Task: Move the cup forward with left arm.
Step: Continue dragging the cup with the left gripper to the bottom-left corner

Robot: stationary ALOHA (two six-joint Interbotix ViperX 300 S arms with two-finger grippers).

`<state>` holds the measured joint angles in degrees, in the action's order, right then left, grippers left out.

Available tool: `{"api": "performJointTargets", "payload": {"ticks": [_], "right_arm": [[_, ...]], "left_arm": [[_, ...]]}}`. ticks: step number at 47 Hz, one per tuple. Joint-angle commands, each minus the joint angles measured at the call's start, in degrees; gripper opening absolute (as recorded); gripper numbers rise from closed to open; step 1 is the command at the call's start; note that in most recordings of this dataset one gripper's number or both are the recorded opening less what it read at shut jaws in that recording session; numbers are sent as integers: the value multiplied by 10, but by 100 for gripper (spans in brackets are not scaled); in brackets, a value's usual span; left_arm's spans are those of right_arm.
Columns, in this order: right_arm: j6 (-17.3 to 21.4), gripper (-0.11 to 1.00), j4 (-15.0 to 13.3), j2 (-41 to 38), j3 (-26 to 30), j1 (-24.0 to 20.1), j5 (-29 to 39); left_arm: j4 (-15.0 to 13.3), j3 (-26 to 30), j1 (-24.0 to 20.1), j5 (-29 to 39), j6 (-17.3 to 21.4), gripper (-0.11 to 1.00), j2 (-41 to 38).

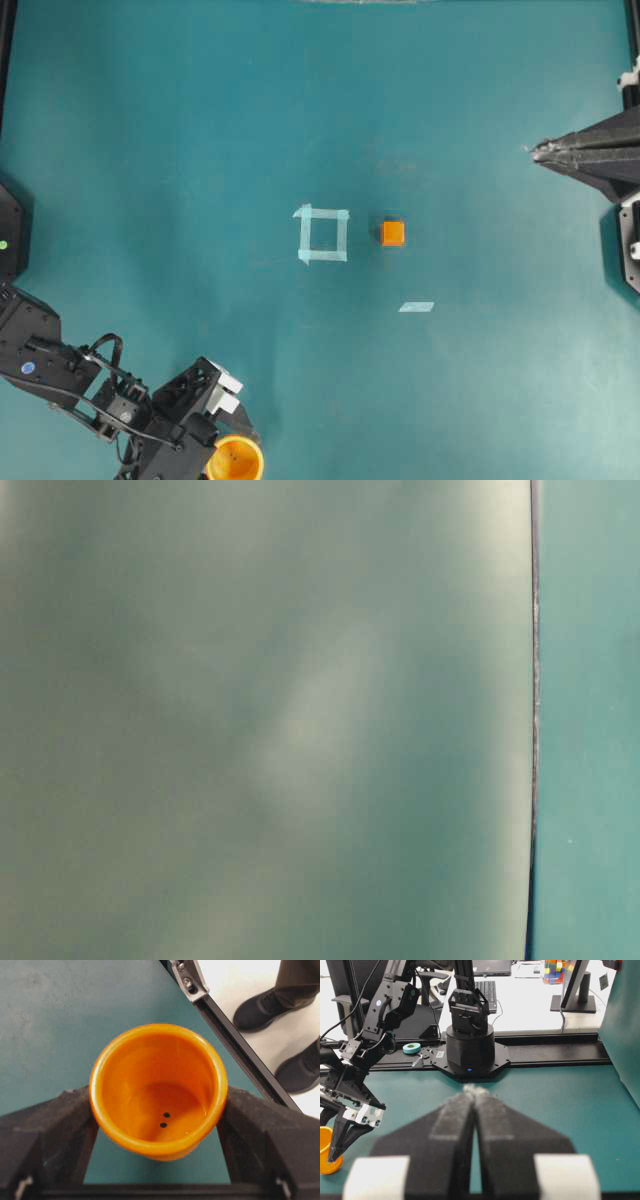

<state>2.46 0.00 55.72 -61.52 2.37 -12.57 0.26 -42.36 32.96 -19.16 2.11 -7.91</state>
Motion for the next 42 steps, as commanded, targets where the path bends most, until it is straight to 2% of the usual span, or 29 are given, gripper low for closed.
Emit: {"api": "performJointTargets", "payload": {"ticks": [1,42], "right_arm": [[1,0,2,-1,19,1,-3],[1,0,2,-2,19,0,-3]], "left_arm": [[-1,12,3,-5,1,71,8],[-1,12,3,-5,1,71,8]]}}
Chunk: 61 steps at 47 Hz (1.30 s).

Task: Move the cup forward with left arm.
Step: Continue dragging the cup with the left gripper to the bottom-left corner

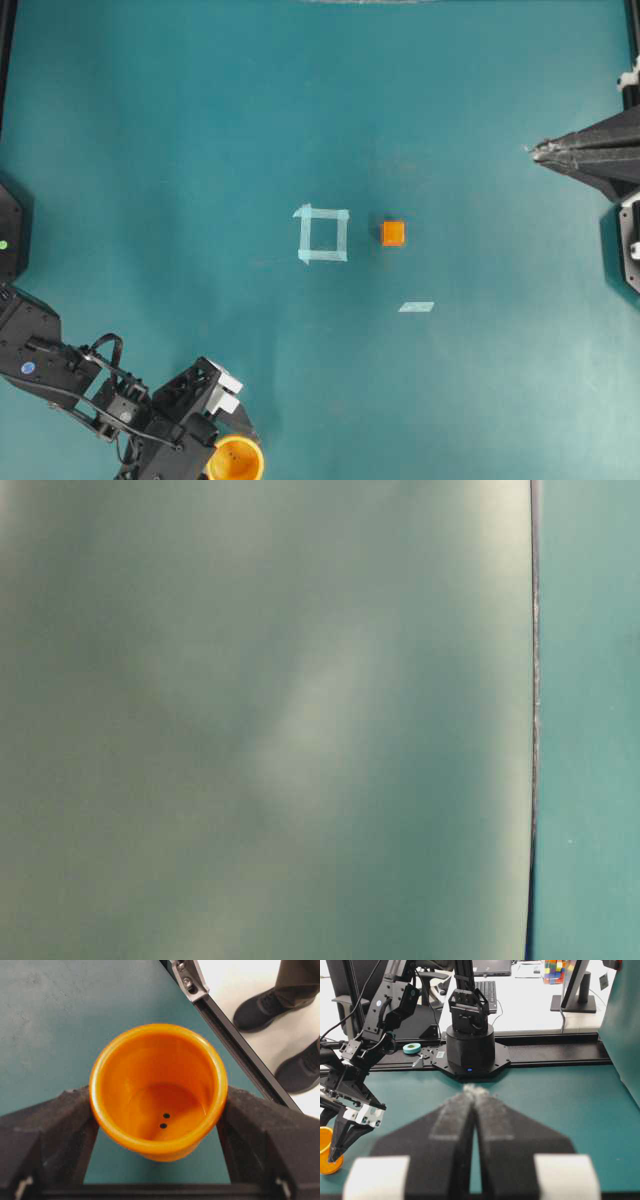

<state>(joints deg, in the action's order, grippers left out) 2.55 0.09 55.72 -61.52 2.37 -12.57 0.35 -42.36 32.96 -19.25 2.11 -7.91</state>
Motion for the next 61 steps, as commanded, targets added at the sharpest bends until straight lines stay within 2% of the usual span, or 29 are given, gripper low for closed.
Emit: {"api": "performJointTargets", "payload": {"ticks": [1,61], "right_arm": [[0,0,2,-1,19,0,-3],[0,0,1,-1,19,1,-4]], "left_arm": [[-2,12,2,-4,1,71,8],[-2,12,3,-4,2,69,8]]}}
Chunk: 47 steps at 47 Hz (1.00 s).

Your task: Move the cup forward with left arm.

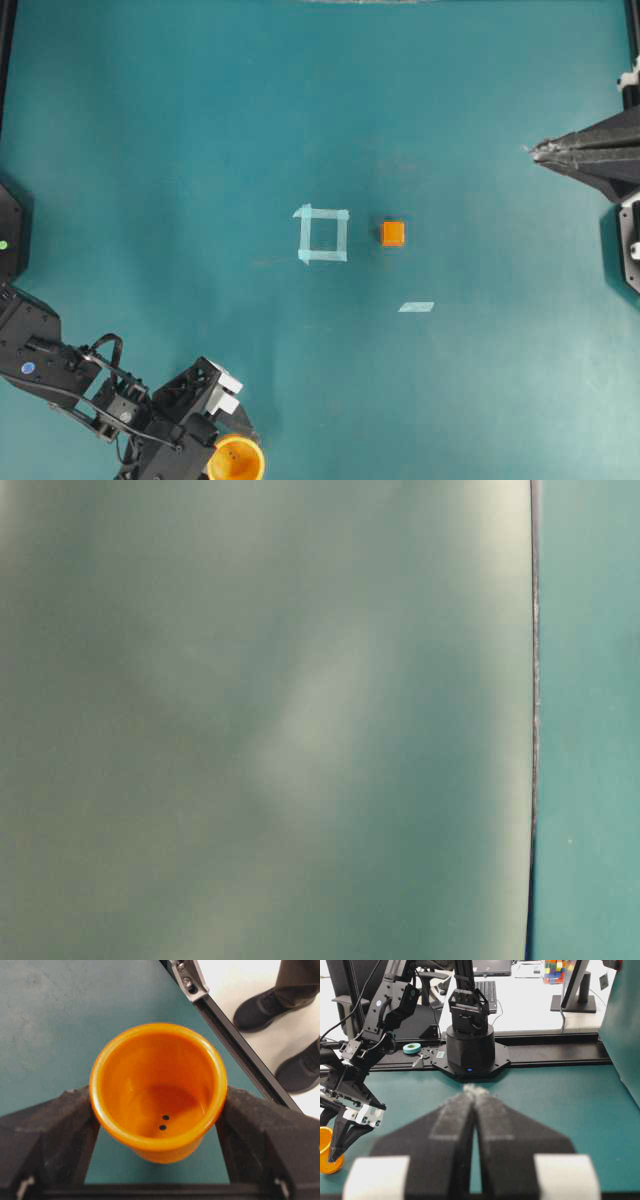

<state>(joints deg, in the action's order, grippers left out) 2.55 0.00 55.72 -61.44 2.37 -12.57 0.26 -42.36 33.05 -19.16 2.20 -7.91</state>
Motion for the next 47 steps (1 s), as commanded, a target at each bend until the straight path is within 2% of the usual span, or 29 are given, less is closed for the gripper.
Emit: {"api": "performJointTargets", "payload": {"ticks": [1,15,22,47], "right_arm": [[0,0,2,-1,18,0,-4],[0,0,2,-1,18,0,-3],[0,0,2,-1,18,0,-3],[0,0,2,-1,18,0,-2]], "left_arm": [[-1,12,2,-5,1,69,8],[-1,12,2,-5,1,69,8],[-1,12,2,-5,1,65,8],[0,12,2,-12,2,65,8]]}}
